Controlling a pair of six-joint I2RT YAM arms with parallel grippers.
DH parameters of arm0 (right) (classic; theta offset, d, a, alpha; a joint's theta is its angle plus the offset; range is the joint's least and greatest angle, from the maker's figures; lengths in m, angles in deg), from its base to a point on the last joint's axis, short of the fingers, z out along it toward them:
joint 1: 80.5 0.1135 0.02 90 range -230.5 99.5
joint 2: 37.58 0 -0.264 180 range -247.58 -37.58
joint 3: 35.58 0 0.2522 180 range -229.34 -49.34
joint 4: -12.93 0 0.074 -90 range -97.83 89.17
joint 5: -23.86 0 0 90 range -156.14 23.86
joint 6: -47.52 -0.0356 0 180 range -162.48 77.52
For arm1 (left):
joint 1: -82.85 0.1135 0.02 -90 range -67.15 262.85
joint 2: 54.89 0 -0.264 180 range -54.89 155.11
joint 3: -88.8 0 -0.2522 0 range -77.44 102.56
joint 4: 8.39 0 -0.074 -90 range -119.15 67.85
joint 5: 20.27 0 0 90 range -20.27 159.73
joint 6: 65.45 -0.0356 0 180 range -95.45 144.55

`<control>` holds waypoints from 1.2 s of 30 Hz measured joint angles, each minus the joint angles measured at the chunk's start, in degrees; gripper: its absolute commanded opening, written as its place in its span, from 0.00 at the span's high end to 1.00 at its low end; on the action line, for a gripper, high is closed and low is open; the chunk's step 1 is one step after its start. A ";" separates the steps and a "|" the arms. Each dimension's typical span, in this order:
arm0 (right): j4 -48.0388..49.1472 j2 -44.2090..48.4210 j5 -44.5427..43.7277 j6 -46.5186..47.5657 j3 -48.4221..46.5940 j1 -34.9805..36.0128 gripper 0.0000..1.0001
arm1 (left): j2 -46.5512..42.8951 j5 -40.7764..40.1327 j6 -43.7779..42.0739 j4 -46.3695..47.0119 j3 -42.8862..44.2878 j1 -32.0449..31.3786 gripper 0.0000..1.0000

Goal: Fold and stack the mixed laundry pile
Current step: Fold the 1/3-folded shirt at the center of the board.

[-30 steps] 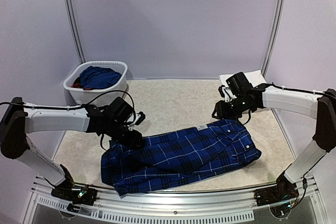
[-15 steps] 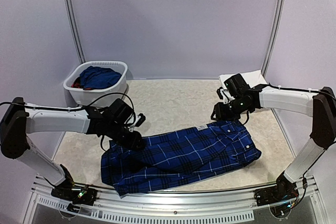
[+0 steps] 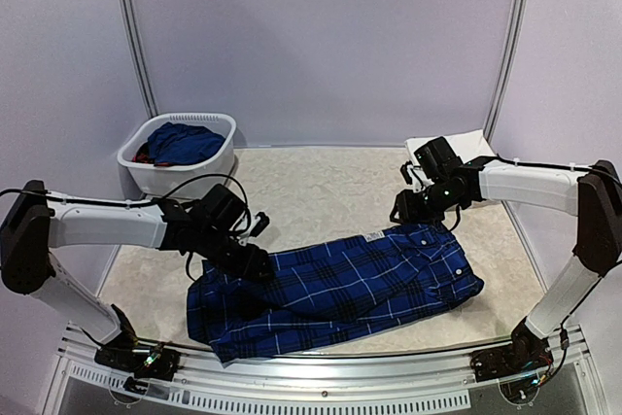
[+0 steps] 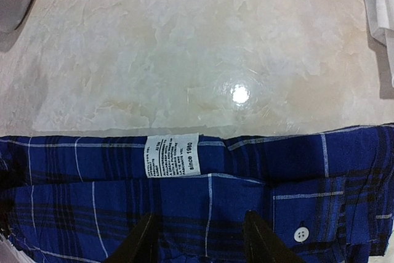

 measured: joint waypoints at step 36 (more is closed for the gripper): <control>0.24 -1.53 -1.22 1.49 -2.05 0.00 0.53 | -8.85 -6.23 5.18 2.14 -6.51 5.29 0.67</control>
